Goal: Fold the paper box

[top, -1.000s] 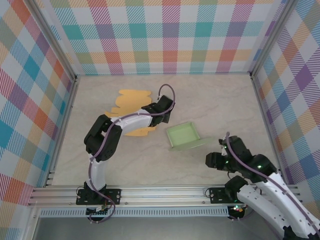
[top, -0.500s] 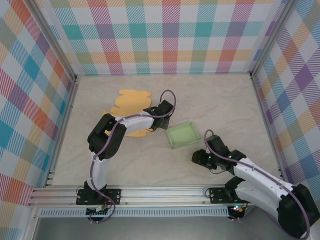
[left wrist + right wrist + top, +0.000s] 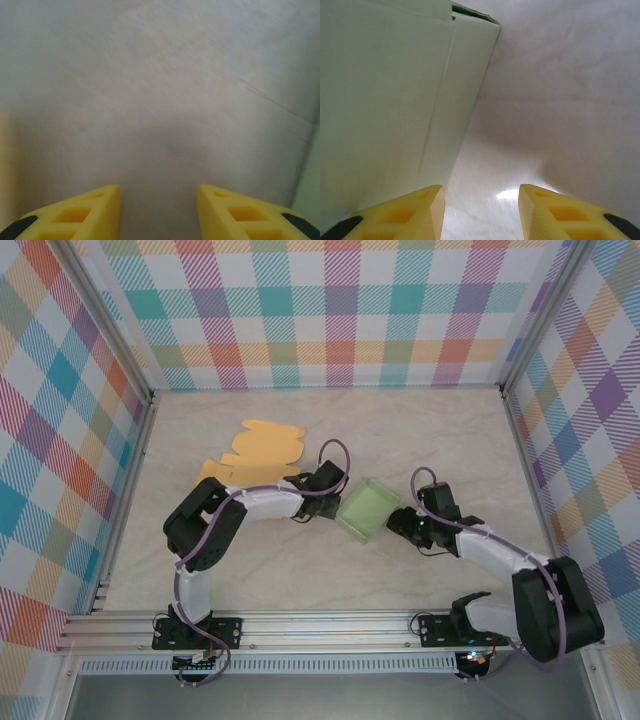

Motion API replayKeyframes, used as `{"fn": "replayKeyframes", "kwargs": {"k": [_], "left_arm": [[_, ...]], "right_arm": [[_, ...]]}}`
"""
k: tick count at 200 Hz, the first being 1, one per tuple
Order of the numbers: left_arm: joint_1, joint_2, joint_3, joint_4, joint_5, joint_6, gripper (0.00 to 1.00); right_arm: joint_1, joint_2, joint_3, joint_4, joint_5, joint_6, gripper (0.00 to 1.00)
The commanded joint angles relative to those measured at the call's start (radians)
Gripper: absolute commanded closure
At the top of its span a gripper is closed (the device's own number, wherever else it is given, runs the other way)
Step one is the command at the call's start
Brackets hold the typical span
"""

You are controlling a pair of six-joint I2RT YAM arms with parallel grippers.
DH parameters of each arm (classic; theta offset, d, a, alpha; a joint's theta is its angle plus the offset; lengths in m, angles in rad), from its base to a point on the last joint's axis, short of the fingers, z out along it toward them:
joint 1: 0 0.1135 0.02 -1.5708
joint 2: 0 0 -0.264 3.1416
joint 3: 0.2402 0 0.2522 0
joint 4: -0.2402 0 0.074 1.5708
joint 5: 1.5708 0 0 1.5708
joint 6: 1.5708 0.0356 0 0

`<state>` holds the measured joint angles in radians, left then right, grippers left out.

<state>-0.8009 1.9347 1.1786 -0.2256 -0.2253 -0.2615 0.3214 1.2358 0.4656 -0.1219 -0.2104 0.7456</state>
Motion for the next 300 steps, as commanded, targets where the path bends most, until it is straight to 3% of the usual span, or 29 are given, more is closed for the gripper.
{"fn": "replayKeyframes", "kwargs": {"k": [1, 42, 86, 110, 126, 162, 187, 208, 235, 278, 300], "left_arm": [[-0.050, -0.074, -0.068, 0.055, 0.040, -0.097, 0.56], [-0.167, -0.173, -0.202, 0.186, 0.006, -0.260, 0.59], [-0.318, -0.182, -0.226, 0.322, -0.065, -0.353, 0.58], [-0.342, -0.256, -0.240, 0.352, -0.094, -0.312, 0.56], [-0.333, -0.348, -0.265, 0.330, -0.150, -0.253, 0.54], [-0.197, -0.549, -0.286, 0.251, -0.139, -0.001, 0.31], [-0.048, -0.586, -0.254, 0.209, -0.050, 0.184, 0.23], [0.093, -0.541, -0.218, 0.211, 0.102, 0.285, 0.18], [0.224, -0.442, -0.153, 0.234, 0.334, 0.429, 0.17], [0.316, -0.217, 0.043, 0.127, 0.710, 0.750, 0.16], [0.321, -0.141, 0.108, 0.092, 0.784, 0.846, 0.15]], "right_arm": [[-0.044, 0.084, 0.069, 0.091, -0.086, -0.076, 0.56], [-0.103, 0.285, 0.247, 0.105, -0.223, -0.137, 0.56], [-0.191, 0.391, 0.418, -0.014, -0.252, -0.178, 0.54], [-0.283, 0.310, 0.435, -0.128, -0.232, -0.213, 0.51], [-0.310, 0.203, 0.436, -0.244, -0.147, -0.267, 0.46], [-0.311, -0.087, 0.371, -0.414, 0.022, -0.337, 0.39], [-0.311, -0.265, 0.323, -0.478, 0.034, -0.359, 0.34], [-0.310, -0.356, 0.297, -0.513, -0.005, -0.387, 0.33], [-0.309, -0.420, 0.272, -0.525, -0.057, -0.412, 0.32], [-0.308, -0.441, 0.249, -0.509, -0.103, -0.427, 0.29], [-0.306, -0.437, 0.252, -0.508, -0.110, -0.434, 0.27]]}}
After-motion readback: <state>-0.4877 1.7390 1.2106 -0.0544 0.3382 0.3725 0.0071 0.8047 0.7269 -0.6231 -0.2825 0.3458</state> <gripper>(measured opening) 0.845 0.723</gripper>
